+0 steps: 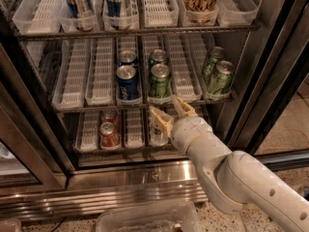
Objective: Pick green can from middle shelf of fridge
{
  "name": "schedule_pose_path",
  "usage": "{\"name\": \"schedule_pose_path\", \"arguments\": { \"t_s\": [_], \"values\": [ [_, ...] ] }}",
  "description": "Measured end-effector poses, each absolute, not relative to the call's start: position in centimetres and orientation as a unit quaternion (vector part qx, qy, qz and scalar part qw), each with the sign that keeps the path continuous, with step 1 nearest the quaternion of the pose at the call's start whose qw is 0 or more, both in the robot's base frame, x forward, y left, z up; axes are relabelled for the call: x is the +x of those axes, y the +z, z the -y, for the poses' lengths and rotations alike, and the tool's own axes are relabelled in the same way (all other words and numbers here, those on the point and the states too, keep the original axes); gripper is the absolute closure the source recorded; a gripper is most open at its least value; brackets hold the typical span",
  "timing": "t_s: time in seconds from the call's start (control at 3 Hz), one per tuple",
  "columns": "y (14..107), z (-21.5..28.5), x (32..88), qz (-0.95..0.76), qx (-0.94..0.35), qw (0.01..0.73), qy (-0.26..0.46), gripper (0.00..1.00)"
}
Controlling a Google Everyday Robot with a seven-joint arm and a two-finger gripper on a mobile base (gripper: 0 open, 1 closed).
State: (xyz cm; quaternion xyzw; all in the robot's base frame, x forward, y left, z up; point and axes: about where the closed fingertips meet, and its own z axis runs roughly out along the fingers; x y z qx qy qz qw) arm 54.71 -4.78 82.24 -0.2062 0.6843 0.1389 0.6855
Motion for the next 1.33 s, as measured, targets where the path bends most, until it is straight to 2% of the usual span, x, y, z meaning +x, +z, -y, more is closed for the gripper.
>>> {"name": "schedule_pose_path", "arguments": {
  "t_s": [1.33],
  "values": [
    [82.5, 5.1, 59.8, -0.677, -0.196, 0.695, 0.141, 0.35]
  ]
}}
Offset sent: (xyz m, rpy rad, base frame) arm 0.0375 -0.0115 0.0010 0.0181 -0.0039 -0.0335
